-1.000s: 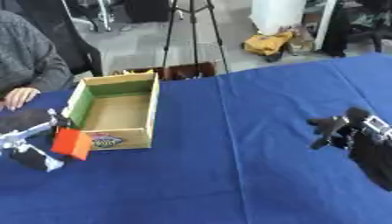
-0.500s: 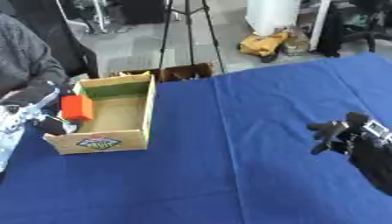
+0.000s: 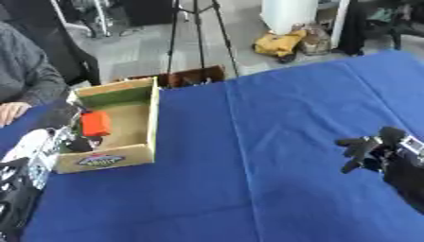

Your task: Pick up objects on the table and place them in the box.

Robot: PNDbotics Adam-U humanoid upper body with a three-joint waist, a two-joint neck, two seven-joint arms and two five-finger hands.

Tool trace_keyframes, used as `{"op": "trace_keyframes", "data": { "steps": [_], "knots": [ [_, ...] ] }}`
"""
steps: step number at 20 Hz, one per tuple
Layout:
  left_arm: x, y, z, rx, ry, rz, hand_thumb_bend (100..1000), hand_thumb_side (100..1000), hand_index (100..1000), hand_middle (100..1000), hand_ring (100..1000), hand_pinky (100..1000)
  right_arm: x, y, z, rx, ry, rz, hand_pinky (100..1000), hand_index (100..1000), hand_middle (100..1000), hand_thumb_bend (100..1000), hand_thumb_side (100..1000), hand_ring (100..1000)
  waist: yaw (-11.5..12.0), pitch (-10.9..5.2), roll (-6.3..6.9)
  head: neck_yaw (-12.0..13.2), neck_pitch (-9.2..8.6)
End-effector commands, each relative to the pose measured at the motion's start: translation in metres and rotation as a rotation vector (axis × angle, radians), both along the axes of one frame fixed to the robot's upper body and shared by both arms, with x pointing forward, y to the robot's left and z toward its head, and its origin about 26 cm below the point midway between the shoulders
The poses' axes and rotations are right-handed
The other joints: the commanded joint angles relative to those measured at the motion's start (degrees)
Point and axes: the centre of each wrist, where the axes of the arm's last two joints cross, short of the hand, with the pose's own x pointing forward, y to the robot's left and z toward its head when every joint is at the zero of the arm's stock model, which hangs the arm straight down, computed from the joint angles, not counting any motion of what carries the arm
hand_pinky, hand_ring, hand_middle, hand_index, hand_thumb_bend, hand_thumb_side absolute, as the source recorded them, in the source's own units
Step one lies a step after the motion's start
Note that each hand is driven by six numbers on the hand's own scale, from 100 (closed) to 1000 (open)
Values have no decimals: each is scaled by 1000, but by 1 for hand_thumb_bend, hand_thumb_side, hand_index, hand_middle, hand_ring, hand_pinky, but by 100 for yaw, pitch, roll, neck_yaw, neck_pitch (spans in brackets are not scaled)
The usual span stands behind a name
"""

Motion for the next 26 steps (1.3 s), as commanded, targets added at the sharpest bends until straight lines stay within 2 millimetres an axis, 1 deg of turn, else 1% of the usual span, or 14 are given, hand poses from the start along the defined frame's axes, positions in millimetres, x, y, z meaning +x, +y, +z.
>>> {"op": "trace_keyframes", "data": {
  "steps": [1,2,4,8,10,12,13,15,17,20,21,22,23,26],
  "knots": [
    [2,8,14,20,-47,2,414,428,891,645,579,672,1,0,8,-18,-27,12,596,540,565,100,943,888,3,-76,-27,25,-1],
    [2,8,15,23,-50,-1,414,428,891,645,579,672,1,0,8,-18,-26,12,596,540,565,100,943,888,5,-79,-27,25,-1],
    [2,10,18,28,-65,-7,532,555,915,718,623,701,1,0,8,-17,-25,13,596,540,565,100,943,888,15,-85,-30,21,-3],
    [2,11,25,35,-109,-11,630,656,907,778,709,741,1,0,8,-15,-25,13,596,540,565,100,942,888,33,-89,-45,17,-3],
    [2,11,28,32,-128,-11,622,665,904,785,730,746,1,0,8,-13,-26,11,596,540,565,100,942,888,44,-91,-57,11,-5],
    [2,12,34,13,-176,-11,599,635,889,772,724,743,1,-1,8,-9,-27,9,596,540,565,100,941,888,64,-92,-71,-6,-8],
    [1,12,40,-3,-218,-15,527,600,868,743,693,721,1,-1,8,-7,-26,7,597,540,565,100,942,888,83,-94,-80,-30,-3],
    [-3,16,56,-35,-310,-35,494,567,850,721,676,712,1,-2,7,-4,-25,0,597,540,565,100,940,888,134,-102,-93,-73,11],
    [-10,17,73,-84,-405,-69,400,561,823,687,648,696,0,-3,7,0,-25,-5,597,540,565,100,939,888,197,-106,-108,-113,19],
    [-30,12,92,-275,-561,-148,204,648,782,634,612,673,0,-3,7,7,-29,-9,597,540,565,100,939,888,282,-89,-136,-161,34],
    [-38,8,94,-378,-601,-185,117,731,764,613,596,658,0,-3,7,10,-31,-11,597,540,565,100,937,887,308,-85,-147,-170,36],
    [-46,4,93,-488,-632,-224,106,750,761,608,591,653,0,-3,7,12,-32,-15,597,540,565,100,937,887,330,-83,-154,-180,37],
    [-55,-2,90,-606,-657,-259,100,837,757,592,576,634,-1,-4,7,16,-34,-19,597,540,565,100,937,887,364,-75,-164,-193,37],
    [-85,-12,77,-882,-708,-325,100,889,757,580,567,624,-1,-3,8,23,-39,-22,598,541,565,100,936,887,449,-54,-190,-246,39]
  ]
}}
